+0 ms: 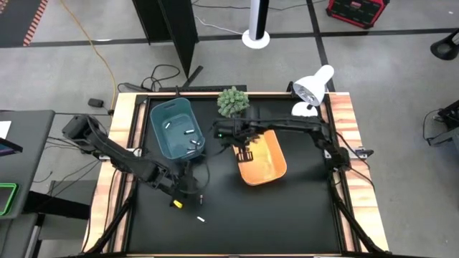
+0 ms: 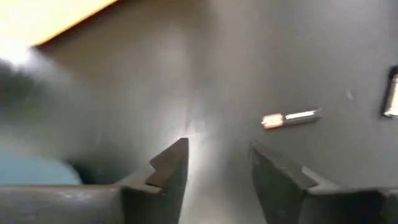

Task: Sort batteries
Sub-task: Put the black battery into the yellow bin, then put the silver battery into the blue bin

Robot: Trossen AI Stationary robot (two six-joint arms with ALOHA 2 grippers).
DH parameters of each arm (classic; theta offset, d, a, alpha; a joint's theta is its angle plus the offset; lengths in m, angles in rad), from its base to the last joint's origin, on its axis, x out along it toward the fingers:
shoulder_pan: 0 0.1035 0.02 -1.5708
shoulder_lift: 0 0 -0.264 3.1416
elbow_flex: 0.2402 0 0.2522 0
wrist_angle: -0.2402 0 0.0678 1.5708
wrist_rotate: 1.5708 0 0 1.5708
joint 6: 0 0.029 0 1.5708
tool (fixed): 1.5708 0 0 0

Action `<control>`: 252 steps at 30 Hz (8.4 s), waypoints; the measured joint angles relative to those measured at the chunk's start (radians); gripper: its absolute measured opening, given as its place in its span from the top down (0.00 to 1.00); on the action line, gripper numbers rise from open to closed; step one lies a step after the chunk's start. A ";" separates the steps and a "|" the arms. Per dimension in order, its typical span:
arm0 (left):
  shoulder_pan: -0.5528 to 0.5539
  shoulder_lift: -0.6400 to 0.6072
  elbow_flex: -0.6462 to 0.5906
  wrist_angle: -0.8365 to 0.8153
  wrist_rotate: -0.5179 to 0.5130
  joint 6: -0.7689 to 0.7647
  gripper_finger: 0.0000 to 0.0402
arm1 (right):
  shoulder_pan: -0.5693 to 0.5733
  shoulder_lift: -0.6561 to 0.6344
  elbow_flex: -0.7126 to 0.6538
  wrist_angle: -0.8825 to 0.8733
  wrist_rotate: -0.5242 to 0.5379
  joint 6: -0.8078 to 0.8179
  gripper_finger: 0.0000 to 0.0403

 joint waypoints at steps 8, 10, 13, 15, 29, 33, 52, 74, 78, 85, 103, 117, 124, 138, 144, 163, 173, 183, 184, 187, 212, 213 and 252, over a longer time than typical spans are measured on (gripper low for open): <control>-0.012 0.113 0.023 0.042 0.020 0.040 0.49 | -0.090 -0.001 -0.067 -0.018 -0.013 0.052 0.90; -0.012 0.138 0.027 0.055 0.037 0.042 0.49 | -0.105 -0.001 -0.111 -0.016 -0.016 0.062 0.87; -0.012 0.168 0.037 0.072 0.046 0.059 0.50 | -0.109 -0.002 -0.177 0.016 -0.015 0.061 0.83; -0.012 0.186 0.041 0.084 0.046 0.066 0.50 | -0.108 -0.002 -0.215 0.052 -0.016 0.057 0.79; -0.014 0.206 0.040 0.148 0.104 0.143 0.50 | -0.077 -0.031 -0.272 0.061 -0.018 0.065 0.42; -0.015 0.206 0.027 0.145 0.121 0.154 0.50 | -0.034 -0.086 -0.272 0.075 -0.017 0.071 0.43; -0.030 0.206 0.027 0.150 0.151 0.530 0.50 | 0.346 -0.290 -0.272 0.210 0.050 0.271 0.48; 0.012 0.345 0.075 0.181 0.226 0.582 0.58 | 0.515 -0.290 -0.272 0.257 0.151 0.382 0.48; 0.019 0.361 0.100 0.152 0.237 0.551 0.60 | 0.525 -0.290 -0.272 0.258 0.151 0.387 0.48; 0.051 0.366 0.113 0.103 0.311 0.477 0.77 | 0.532 -0.290 -0.272 0.261 0.174 0.387 0.48; 0.057 0.368 0.129 0.111 0.277 0.451 0.96 | 0.591 -0.290 -0.272 0.270 0.296 0.389 0.48; 0.091 0.367 0.208 0.138 0.142 0.461 0.97 | 0.697 -0.290 -0.272 0.267 0.535 0.444 0.48; 0.125 0.282 0.208 0.198 0.145 0.463 0.97 | 0.728 -0.290 -0.272 0.267 0.567 0.475 0.48; 0.290 0.087 0.211 0.379 0.183 0.478 0.97 | 0.769 -0.288 -0.340 0.268 0.618 0.529 0.48; 0.429 0.145 0.260 0.475 0.184 0.410 0.97 | 0.770 -0.288 -0.340 0.275 0.618 0.529 0.48; 0.614 0.363 0.460 0.382 0.188 0.312 0.63 | 0.789 -0.288 -0.340 0.275 0.618 0.547 0.48; 0.552 0.103 0.447 0.243 0.174 0.327 0.55 | 0.789 -0.277 -0.341 0.284 0.617 0.556 0.48; 0.292 -0.307 0.261 0.173 0.021 0.234 0.58 | 0.751 -0.277 -0.411 0.565 0.594 0.436 0.48; 0.259 -0.345 0.236 0.181 -0.016 0.219 0.58 | 0.742 -0.277 -0.424 0.610 0.577 0.413 0.48; 0.157 -0.444 0.142 0.184 -0.096 0.162 0.58 | 0.705 -0.275 -0.464 0.758 0.503 0.340 0.48; -0.293 -0.633 -0.136 0.438 -0.300 0.159 0.58 | 0.473 0.148 -0.518 1.298 0.068 0.393 0.48; -0.300 -0.634 -0.136 0.439 -0.301 0.166 0.58 | 0.473 0.164 -0.518 1.303 0.054 0.397 0.48; -0.311 -0.635 -0.136 0.472 -0.313 0.193 0.58 | 0.475 0.309 -0.483 1.327 0.075 0.469 0.76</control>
